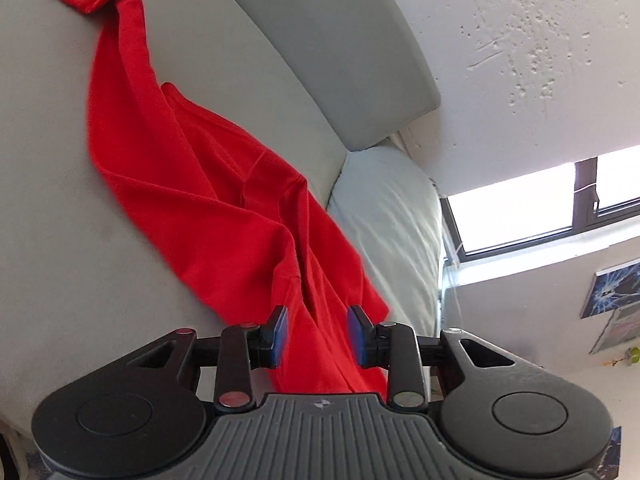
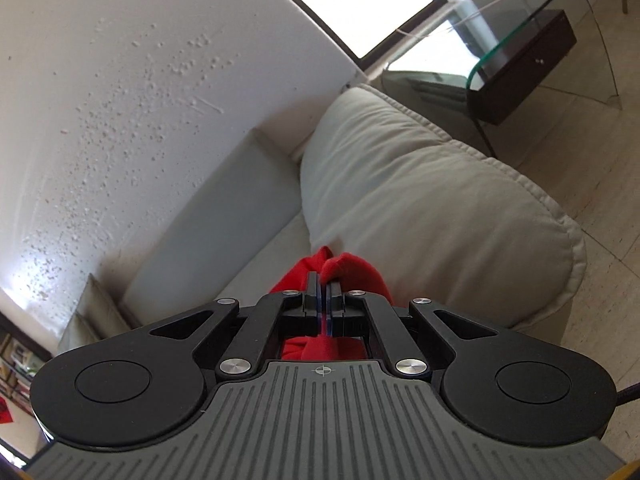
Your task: Fold clothes
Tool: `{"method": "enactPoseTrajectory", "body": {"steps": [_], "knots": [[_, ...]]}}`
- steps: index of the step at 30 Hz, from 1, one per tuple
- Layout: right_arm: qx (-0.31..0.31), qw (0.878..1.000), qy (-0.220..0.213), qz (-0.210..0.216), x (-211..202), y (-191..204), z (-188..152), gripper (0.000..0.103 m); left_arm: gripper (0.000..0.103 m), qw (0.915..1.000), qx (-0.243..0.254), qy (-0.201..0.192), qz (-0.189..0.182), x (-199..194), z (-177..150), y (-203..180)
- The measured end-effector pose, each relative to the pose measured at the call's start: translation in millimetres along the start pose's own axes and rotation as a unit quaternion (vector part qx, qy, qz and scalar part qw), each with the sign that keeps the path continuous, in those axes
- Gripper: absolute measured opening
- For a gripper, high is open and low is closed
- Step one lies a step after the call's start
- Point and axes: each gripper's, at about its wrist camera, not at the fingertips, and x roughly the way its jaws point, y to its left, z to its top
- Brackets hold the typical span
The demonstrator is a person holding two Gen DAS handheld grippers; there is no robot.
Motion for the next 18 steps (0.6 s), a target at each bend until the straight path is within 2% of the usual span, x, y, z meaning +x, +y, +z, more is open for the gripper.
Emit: {"method": "enactPoseTrajectory", "body": {"steps": [6, 10, 13, 18], "knots": [[0.024, 1.0, 0.003, 0.008, 13.1, -15.4, 13.4, 0.002, 0.03, 0.9993, 0.004, 0.026, 0.025, 38.4, 1.3, 0.6], [0.029, 1.0, 0.005, 0.006, 16.4, -23.4, 15.4, 0.002, 0.031, 0.9983, 0.003, 0.029, 0.05, 57.9, 5.7, 4.5], [0.037, 0.999, 0.007, 0.004, 16.8, -30.4, 14.8, 0.002, 0.031, 0.998, 0.006, 0.034, 0.053, 67.5, 8.7, 3.0], [0.043, 0.999, 0.01, -0.002, 17.8, -37.5, 12.0, 0.002, 0.018, 0.9962, 0.034, 0.043, 0.068, 72.5, 9.3, -12.4]]}}
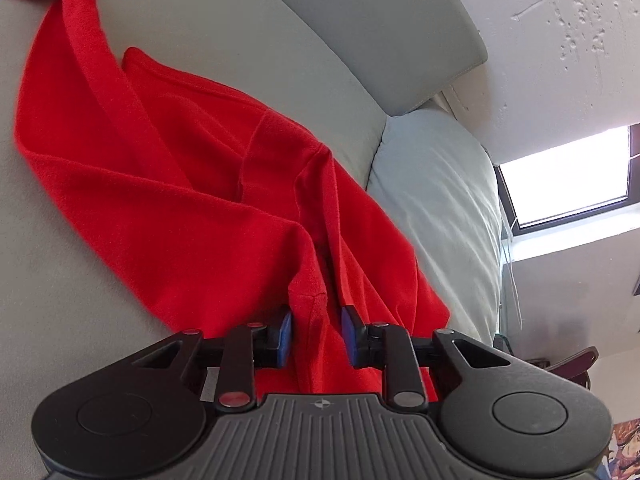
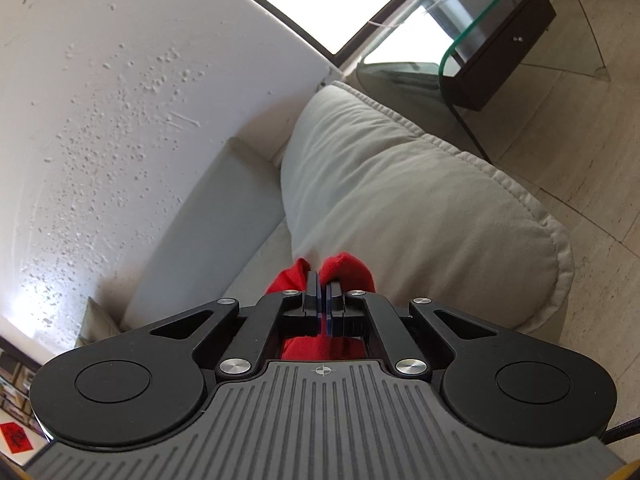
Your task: Fold clothes
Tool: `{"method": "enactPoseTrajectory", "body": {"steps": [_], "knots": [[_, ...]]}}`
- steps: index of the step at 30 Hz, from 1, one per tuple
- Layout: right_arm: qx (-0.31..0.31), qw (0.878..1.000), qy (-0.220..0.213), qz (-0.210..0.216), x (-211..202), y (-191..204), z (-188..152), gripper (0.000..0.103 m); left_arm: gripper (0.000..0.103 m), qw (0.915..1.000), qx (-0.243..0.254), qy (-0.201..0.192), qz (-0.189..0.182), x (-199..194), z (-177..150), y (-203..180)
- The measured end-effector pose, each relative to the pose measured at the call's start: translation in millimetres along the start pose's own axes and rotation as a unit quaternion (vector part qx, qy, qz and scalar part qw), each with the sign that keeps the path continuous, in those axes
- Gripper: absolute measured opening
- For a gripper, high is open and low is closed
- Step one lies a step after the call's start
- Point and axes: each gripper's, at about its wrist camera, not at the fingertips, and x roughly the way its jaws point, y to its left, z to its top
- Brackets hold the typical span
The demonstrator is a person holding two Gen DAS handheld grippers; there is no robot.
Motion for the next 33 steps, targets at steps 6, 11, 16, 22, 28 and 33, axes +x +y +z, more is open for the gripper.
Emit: {"method": "enactPoseTrajectory", "body": {"steps": [6, 11, 16, 22, 28, 33], "knots": [[0.008, 1.0, 0.007, -0.004, 2.8, -3.1, -2.5, 0.002, 0.001, 0.9983, 0.027, 0.007, 0.051, -1.1, -4.0, -10.2], [0.042, 0.999, 0.013, 0.006, 4.0, -6.2, -1.7, 0.002, 0.001, 0.9995, 0.022, -0.019, 0.016, -42.2, -7.3, 2.2], [0.067, 0.997, 0.038, -0.001, 15.3, -3.6, -5.3, 0.002, 0.0, 0.9942, 0.025, -0.092, -0.05, -129.9, -19.8, 21.5], [0.122, 0.989, 0.088, -0.011, 37.9, -9.4, -21.5, 0.002, 0.0, 0.9831, 0.043, -0.146, -0.101, -199.8, -49.6, 31.4], [0.112, 0.986, 0.12, -0.011, 52.2, -21.3, -33.8, 0.009, 0.0, 0.9879, 0.063, -0.124, -0.068, -184.3, -75.6, 44.1], [0.075, 0.989, 0.122, 0.038, 61.3, -22.9, -39.6, 0.028, 0.0, 0.9901, 0.049, -0.112, -0.07, -176.3, -78.9, 54.1]]}}
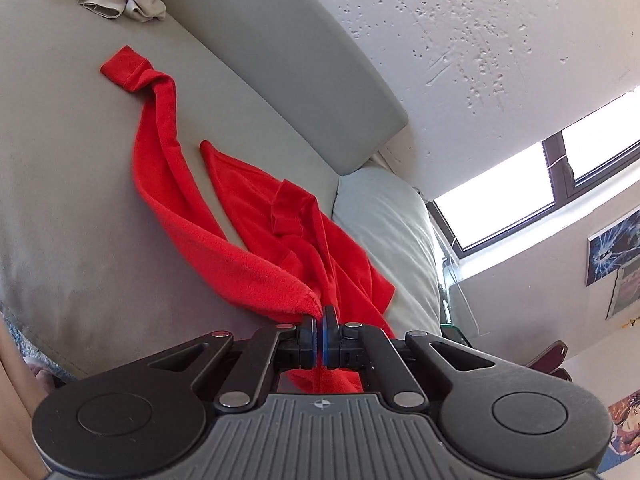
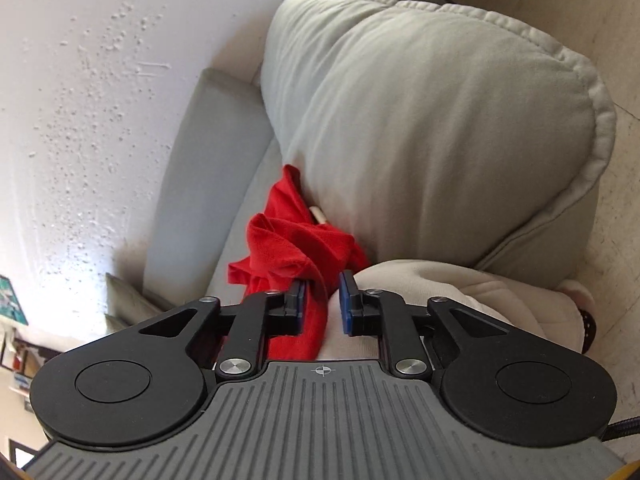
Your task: Fold clothes
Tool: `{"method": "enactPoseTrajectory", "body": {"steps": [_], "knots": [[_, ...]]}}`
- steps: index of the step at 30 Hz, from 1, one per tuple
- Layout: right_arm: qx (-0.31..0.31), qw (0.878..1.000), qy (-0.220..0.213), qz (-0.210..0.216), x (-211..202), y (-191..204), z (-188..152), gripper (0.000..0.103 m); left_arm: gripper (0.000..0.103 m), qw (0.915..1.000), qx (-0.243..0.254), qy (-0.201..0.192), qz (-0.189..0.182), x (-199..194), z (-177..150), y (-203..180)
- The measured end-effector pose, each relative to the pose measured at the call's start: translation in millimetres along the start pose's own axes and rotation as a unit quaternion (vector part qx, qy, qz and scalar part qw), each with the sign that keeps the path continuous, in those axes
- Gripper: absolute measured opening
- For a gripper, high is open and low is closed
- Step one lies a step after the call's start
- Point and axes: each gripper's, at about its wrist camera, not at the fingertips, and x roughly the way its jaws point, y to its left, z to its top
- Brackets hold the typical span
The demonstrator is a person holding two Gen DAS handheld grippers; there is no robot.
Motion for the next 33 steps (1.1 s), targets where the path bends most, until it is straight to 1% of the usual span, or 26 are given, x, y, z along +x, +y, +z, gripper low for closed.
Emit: {"method": "enactPoseTrajectory", "body": {"steps": [1, 2, 6, 7, 9, 10, 11, 12, 13, 14, 15, 17, 19, 20, 21, 22, 23, 25, 27, 28, 29, 30, 31, 33], "knots": [[-0.016, 1.0, -0.001, 0.003, 2.2, 2.3, 0.2, 0.037, 0.0, 1.0, 0.001, 0.0, 0.0, 0.3, 0.2, 0.3], [-0.032, 0.999, -0.002, 0.0, 4.8, 5.4, 0.5, 0.043, 0.0, 1.0, 0.0, 0.001, -0.001, 1.4, 1.0, 0.6], [-0.097, 0.995, -0.005, -0.014, 16.0, 19.2, 0.7, 0.046, 0.0, 1.0, -0.002, 0.004, -0.001, 7.3, 1.8, 2.2], [-0.114, 0.993, -0.005, -0.019, 17.8, 22.7, -0.1, 0.045, 0.0, 1.0, -0.002, 0.005, -0.001, 8.8, 1.5, 2.2], [-0.139, 0.99, -0.004, -0.036, 20.8, 29.4, -2.0, 0.037, 0.0, 1.0, -0.002, 0.007, 0.001, 10.6, 1.1, 1.9], [-0.146, 0.988, -0.004, -0.046, 22.1, 32.6, -2.9, 0.018, 0.0, 1.0, -0.003, 0.006, 0.002, 10.8, 1.1, 1.8], [-0.147, 0.988, 0.0, -0.056, 22.6, 35.3, -3.4, 0.006, 0.0, 1.0, -0.004, 0.004, 0.003, 10.1, 1.6, 1.7], [-0.14, 0.988, 0.004, -0.066, 21.9, 37.2, -3.3, 0.006, 0.0, 1.0, -0.005, -0.002, 0.003, 7.3, 3.6, 0.9], [-0.123, 0.99, 0.01, -0.069, 19.7, 38.1, -1.7, 0.003, 0.0, 0.9999, -0.005, -0.011, 0.002, 2.8, 6.8, -0.7], [-0.096, 0.993, 0.018, -0.061, 15.7, 38.5, 0.9, 0.002, 0.0, 0.9998, -0.006, -0.021, 0.002, -1.7, 10.0, -2.3], [-0.065, 0.997, 0.026, -0.039, 10.8, 39.5, 4.2, 0.002, 0.0, 0.9994, -0.004, -0.035, -0.001, -8.1, 14.7, -5.6], [-0.011, 0.999, 0.035, 0.029, 3.1, 47.9, 11.7, 0.002, 0.0, 0.9971, 0.007, -0.074, -0.013, -26.0, 31.0, -20.1], [0.017, 0.995, 0.038, 0.093, -0.8, 70.1, 20.1, 0.002, 0.0, 0.9916, 0.024, -0.123, -0.031, -48.0, 58.1, -46.2], [0.017, 0.992, 0.037, 0.117, -1.4, 89.5, 26.3, 0.002, 0.0, 0.9869, 0.036, -0.151, -0.044, -62.2, 73.3, -64.2], [0.013, 0.989, 0.033, 0.142, -2.3, 114.0, 34.4, 0.002, 0.0, 0.9805, 0.051, -0.181, -0.058, -79.1, 88.2, -85.2], [0.004, 0.985, 0.024, 0.169, -6.6, 140.7, 42.8, 0.002, 0.0, 0.9727, 0.067, -0.21, -0.072, -96.1, 103.0, -106.2], [-0.014, 0.98, 0.002, 0.198, -17.8, 171.3, 50.7, 0.002, 0.0, 0.9631, 0.086, -0.241, -0.085, -114.6, 115.5, -128.0], [-0.067, 0.963, -0.065, 0.254, -54.5, 234.2, 60.0, 0.002, 0.0, 0.9366, 0.136, -0.304, -0.11, -157.7, 129.3, -171.9], [-0.113, 0.939, -0.128, 0.3, -94.7, 284.4, 58.6, 0.002, 0.0, 0.9098, 0.18, -0.356, -0.115, -194.7, 131.7, -204.2], [-0.141, 0.929, -0.154, 0.305, -112.9, 306.4, 54.0, 0.002, 0.0, 0.8988, 0.198, -0.375, -0.11, -209.9, 130.6, -216.3], [-0.173, 0.923, -0.174, 0.296, -128.1, 326.6, 48.3, 0.002, 0.0, 0.8871, 0.216, -0.394, -0.105, -225.0, 129.6, -228.4], [-0.199, 0.917, -0.19, 0.288, -141.7, 343.8, 42.0, 0.002, 0.0, 0.8772, 0.23, -0.408, -0.103, -238.8, 128.3, -236.2], [-0.219, 0.909, -0.203, 0.29, -155.1, 356.7, 35.6, 0.002, 0.0, 0.87, 0.239, -0.418, -0.105, -250.8, 126.8, -239.2], [-0.25, 0.889, -0.232, 0.306, -184.9, 374.5, 23.3, 0.002, 0.0, 0.8558, 0.253, -0.44, -0.101, -271.5, 122.8, -239.0]]}}
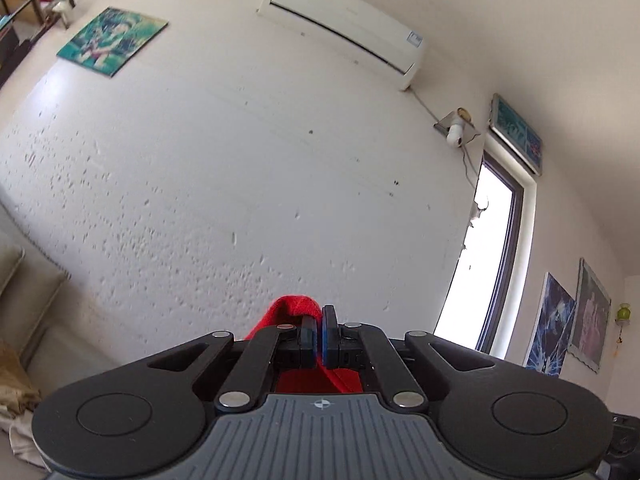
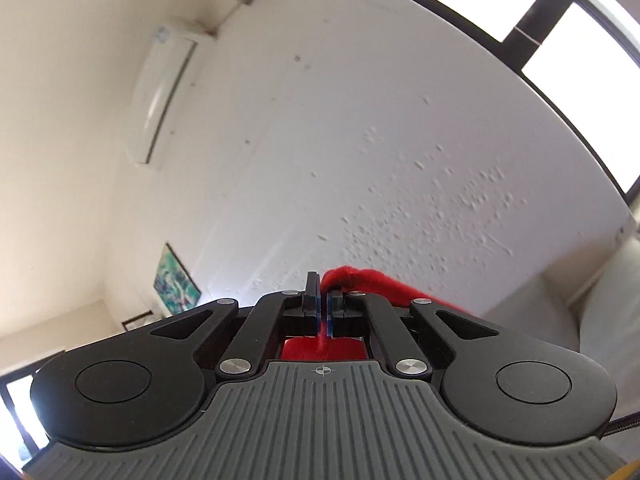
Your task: Fold clothes
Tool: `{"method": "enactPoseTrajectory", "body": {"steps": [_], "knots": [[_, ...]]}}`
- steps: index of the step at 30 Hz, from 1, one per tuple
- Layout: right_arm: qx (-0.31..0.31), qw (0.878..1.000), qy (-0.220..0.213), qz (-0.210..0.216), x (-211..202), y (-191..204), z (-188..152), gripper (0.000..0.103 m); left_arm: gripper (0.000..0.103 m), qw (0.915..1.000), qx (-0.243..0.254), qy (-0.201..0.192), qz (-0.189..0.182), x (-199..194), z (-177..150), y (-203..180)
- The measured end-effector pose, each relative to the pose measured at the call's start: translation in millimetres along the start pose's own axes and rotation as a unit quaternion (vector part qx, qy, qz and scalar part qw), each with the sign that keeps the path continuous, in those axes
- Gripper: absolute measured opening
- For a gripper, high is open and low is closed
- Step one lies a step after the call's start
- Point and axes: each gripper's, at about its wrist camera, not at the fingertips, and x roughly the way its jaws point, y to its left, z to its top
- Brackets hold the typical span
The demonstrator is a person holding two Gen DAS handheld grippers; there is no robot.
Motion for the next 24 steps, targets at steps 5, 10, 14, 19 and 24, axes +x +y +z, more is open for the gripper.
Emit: {"method": "enactPoseTrajectory", "body": {"steps": [5, 10, 14, 19, 24], "knots": [[-0.035, 0.999, 0.031, 0.016, -1.4, 40.9, 13.7, 0.002, 0.0, 0.9997, -0.023, 0.007, 0.005, -19.1, 14.8, 16.4], [-0.061, 0.997, 0.045, -0.012, 17.4, 48.4, 16.6, 0.002, 0.0, 0.9978, -0.051, 0.041, 0.013, -3.4, 11.1, 42.2], [-0.062, 0.993, 0.081, -0.051, 71.2, 31.7, 0.5, 0.002, 0.0, 0.9932, -0.052, 0.088, 0.056, 36.9, -5.3, 69.4], [-0.041, 0.978, 0.163, -0.126, 171.7, -15.6, -50.8, 0.002, 0.0, 0.9733, -0.071, 0.176, 0.13, 119.7, -48.3, 128.7], [-0.033, 0.975, 0.154, -0.155, 255.6, -58.8, -68.6, 0.002, 0.0, 0.969, -0.096, 0.172, 0.149, 187.0, -55.9, 159.4]]}}
